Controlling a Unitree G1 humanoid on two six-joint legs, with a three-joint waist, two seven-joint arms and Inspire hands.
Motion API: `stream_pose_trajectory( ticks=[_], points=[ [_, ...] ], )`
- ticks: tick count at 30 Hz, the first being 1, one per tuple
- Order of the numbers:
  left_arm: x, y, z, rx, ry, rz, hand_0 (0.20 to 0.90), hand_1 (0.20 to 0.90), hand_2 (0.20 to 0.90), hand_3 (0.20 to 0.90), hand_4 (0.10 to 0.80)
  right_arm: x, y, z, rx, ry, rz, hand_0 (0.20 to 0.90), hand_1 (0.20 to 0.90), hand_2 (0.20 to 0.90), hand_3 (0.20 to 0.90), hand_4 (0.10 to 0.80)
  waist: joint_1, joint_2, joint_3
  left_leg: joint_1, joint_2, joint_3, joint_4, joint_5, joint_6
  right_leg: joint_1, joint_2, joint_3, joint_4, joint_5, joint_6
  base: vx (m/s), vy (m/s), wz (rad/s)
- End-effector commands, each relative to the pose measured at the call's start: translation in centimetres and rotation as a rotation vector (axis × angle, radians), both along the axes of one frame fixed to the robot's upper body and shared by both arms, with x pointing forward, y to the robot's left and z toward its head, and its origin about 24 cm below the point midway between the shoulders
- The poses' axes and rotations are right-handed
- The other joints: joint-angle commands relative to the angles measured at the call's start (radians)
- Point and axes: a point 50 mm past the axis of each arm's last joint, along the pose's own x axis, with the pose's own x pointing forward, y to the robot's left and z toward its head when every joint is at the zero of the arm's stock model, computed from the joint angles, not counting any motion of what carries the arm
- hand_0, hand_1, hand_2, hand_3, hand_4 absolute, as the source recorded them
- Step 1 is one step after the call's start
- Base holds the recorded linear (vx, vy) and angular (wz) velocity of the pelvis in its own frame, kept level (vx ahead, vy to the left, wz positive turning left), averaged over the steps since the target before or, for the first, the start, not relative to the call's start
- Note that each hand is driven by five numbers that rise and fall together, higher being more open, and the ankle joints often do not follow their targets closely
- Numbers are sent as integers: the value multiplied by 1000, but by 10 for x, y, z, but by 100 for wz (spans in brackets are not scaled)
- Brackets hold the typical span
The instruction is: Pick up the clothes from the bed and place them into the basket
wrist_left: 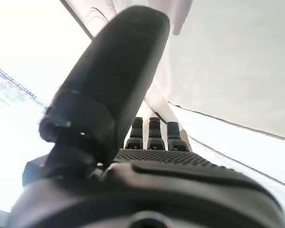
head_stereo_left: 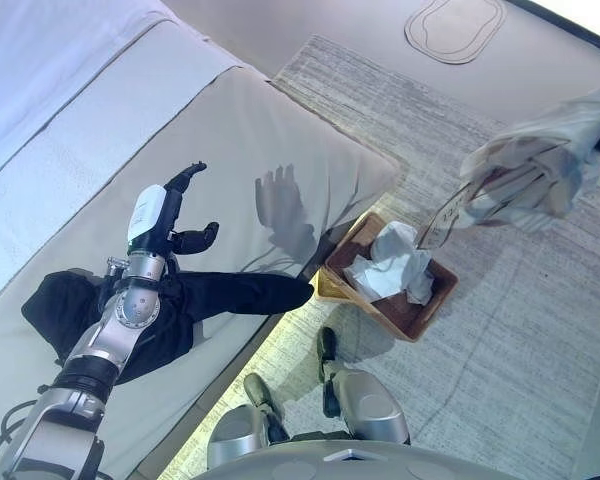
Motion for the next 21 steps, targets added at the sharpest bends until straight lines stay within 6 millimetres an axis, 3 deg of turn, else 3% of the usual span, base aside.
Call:
stream_pose_trajectory(
  ticks=[1, 13, 21],
  points=[
    [-15, 7, -18, -7, 41, 24, 900, 900, 900, 900, 800, -4, -7, -1, -47, 2, -7, 300, 300, 300, 200, 100, 20, -20, -325, -48, 15, -29, 132, -129, 18, 6, -79, -49, 103, -118, 85, 39, -18, 1],
    [-15, 12, -17, -12, 66, 28, 900, 900, 900, 900, 800, -6, -20, -72, 91, 243, -80, 300, 300, 300, 200, 100, 33, 3, -311, -56, 18, -41, 125, -118, 12, 3, -75, -53, 113, -127, 81, 26, -25, 5],
    [-13, 9, -17, -10, 75, 22, 900, 900, 900, 900, 800, -10, -28, -96, 124, 347, -131, 300, 300, 300, 200, 100, 47, 21, -300, -63, 21, -45, 122, -110, 7, 6, -78, -63, 109, -128, 79, -3, -16, 4]
  ],
)
